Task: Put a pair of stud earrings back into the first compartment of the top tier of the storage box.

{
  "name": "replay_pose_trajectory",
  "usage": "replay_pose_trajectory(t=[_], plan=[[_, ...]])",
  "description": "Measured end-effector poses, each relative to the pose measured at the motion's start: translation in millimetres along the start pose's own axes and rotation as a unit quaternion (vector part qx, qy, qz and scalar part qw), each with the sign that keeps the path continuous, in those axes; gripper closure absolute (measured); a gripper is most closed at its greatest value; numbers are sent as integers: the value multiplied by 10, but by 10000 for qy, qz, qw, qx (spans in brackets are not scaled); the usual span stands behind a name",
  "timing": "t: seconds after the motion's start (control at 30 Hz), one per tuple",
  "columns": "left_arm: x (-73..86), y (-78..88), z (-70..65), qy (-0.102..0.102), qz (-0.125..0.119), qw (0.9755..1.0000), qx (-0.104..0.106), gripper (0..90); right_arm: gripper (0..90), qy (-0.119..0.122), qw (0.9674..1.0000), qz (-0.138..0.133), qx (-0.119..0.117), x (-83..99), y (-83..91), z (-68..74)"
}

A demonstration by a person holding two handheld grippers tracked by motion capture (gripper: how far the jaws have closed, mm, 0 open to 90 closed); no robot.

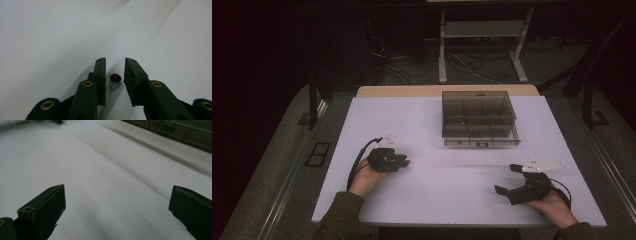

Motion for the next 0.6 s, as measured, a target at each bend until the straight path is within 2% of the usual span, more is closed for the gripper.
replay_pose_trajectory(t=[0.13, 0.4, 0.6], plan=[[2, -11, 1, -40, 33, 10000, -7, 726, 4, 0, 10000, 0, 0, 0, 0, 0], [11, -15, 11, -11, 84, 10000, -19, 777, 4, -7, 10000, -1, 0, 0, -2, -1], [9, -15, 8, 36, 86, 10000, -15, 780, 4, -4, 10000, 0, 2, 0, -1, -1]])
Point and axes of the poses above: each handheld gripper's, and its own axes: y roughly backward along the jaws, x roughly out of its underside, z roughly to its left, the point moved 2 cm from there along -y, roughly forward along the jaws, and after that the axes turned 13 degrees about -y, right-handed, at the moved point
